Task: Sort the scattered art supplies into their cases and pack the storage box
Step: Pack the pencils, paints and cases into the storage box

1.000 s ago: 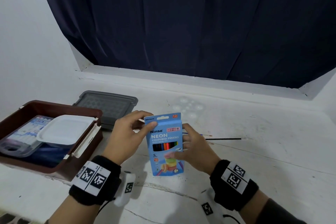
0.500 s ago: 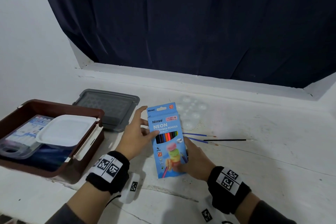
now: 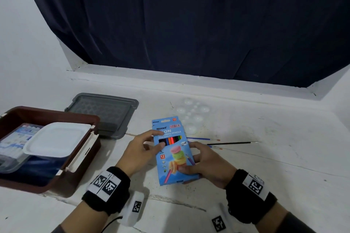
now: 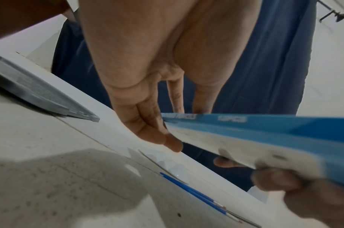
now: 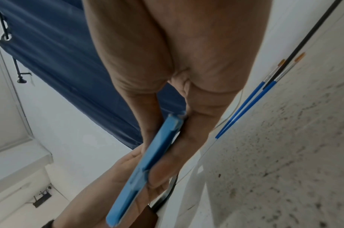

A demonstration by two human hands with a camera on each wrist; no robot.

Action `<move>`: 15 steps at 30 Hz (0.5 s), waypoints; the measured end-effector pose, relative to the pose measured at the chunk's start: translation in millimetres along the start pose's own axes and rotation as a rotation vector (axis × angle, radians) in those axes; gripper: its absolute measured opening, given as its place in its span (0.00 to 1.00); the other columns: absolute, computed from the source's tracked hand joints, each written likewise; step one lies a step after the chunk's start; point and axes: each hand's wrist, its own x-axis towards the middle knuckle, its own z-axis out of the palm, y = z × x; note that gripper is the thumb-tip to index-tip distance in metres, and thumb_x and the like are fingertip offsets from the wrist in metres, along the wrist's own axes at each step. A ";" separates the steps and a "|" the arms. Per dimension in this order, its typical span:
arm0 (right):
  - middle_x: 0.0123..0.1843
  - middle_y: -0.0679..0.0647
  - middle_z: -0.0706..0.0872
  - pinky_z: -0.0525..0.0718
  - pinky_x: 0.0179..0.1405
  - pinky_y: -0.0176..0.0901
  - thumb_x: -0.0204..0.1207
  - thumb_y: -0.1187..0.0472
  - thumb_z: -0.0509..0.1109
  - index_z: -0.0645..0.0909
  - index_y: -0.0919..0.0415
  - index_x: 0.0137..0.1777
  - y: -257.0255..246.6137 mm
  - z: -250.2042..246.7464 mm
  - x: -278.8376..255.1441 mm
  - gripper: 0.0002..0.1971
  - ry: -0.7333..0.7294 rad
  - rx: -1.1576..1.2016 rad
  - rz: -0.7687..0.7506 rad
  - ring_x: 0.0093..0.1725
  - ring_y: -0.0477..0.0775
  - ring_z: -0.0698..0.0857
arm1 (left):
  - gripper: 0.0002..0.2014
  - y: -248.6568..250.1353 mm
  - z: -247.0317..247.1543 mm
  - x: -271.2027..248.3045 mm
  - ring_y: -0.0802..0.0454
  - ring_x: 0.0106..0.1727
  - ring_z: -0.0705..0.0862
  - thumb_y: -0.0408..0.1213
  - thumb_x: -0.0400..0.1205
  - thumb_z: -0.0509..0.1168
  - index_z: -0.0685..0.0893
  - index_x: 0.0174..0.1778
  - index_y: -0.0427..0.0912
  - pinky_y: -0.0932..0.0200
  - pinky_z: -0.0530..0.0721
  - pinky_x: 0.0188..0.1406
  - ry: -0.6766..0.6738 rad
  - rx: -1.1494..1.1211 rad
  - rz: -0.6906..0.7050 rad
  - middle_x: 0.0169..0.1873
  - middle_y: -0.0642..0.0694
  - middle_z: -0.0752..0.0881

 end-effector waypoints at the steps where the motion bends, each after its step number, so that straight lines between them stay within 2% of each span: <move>1: 0.53 0.59 0.93 0.91 0.48 0.63 0.68 0.68 0.82 0.72 0.56 0.67 0.3 0.1 -0.2 0.31 0.016 0.008 -0.010 0.52 0.61 0.92 | 0.12 1.2 2.1 -6.2 0.45 0.48 0.92 0.40 0.79 0.76 0.86 0.56 0.55 0.43 0.91 0.46 -0.025 -0.025 -0.008 0.52 0.45 0.90; 3: 0.51 0.56 0.93 0.92 0.45 0.59 0.68 0.68 0.82 0.73 0.55 0.66 1.5 -0.2 -1.0 0.29 0.049 0.020 -0.040 0.51 0.59 0.92 | 0.16 3.7 6.4 -20.6 0.45 0.48 0.92 0.39 0.77 0.78 0.84 0.58 0.54 0.45 0.91 0.47 -0.046 -0.076 -0.015 0.48 0.44 0.91; 5: 0.50 0.55 0.93 0.92 0.42 0.55 0.67 0.67 0.84 0.74 0.53 0.65 4.7 -0.6 -2.6 0.30 0.074 0.023 -0.063 0.50 0.57 0.93 | 0.17 5.5 9.3 -32.8 0.43 0.47 0.92 0.36 0.76 0.78 0.83 0.58 0.49 0.45 0.90 0.45 -0.038 -0.157 -0.033 0.47 0.41 0.92; 7: 0.52 0.55 0.93 0.92 0.45 0.55 0.65 0.67 0.85 0.76 0.52 0.65 9.5 0.6 -4.1 0.31 0.090 0.006 -0.091 0.52 0.57 0.92 | 0.16 4.1 9.8 -39.2 0.43 0.43 0.92 0.32 0.75 0.79 0.83 0.55 0.43 0.49 0.87 0.39 0.000 -0.214 -0.034 0.45 0.39 0.91; 9: 0.54 0.56 0.92 0.91 0.51 0.59 0.65 0.65 0.85 0.79 0.52 0.65 13.2 2.9 -4.3 0.29 0.107 -0.014 -0.139 0.53 0.59 0.92 | 0.15 1.4 10.2 -43.3 0.45 0.34 0.86 0.27 0.74 0.79 0.81 0.51 0.41 0.61 0.82 0.33 0.024 -0.225 -0.012 0.43 0.40 0.91; 11: 0.55 0.55 0.92 0.90 0.54 0.60 0.69 0.60 0.83 0.81 0.53 0.64 13.4 6.1 -3.1 0.24 0.141 0.000 -0.191 0.55 0.59 0.91 | 0.15 -0.2 12.8 -47.5 0.46 0.30 0.78 0.24 0.75 0.77 0.78 0.47 0.42 0.65 0.77 0.30 -0.011 -0.199 0.015 0.43 0.44 0.91; 13: 0.57 0.52 0.92 0.90 0.55 0.56 0.70 0.55 0.80 0.81 0.55 0.63 11.6 9.6 -2.5 0.22 0.170 0.008 -0.246 0.56 0.54 0.91 | 0.17 -1.0 16.9 -51.3 0.44 0.30 0.81 0.26 0.77 0.76 0.75 0.43 0.47 0.63 0.76 0.27 -0.049 -0.147 0.036 0.48 0.46 0.90; 15: 0.57 0.51 0.91 0.90 0.54 0.50 0.70 0.54 0.78 0.80 0.56 0.63 9.6 13.2 -2.8 0.22 0.181 -0.019 -0.291 0.57 0.51 0.90 | 0.17 -1.3 18.5 -53.1 0.39 0.36 0.87 0.28 0.79 0.75 0.72 0.40 0.50 0.57 0.78 0.28 -0.037 -0.110 0.047 0.51 0.46 0.89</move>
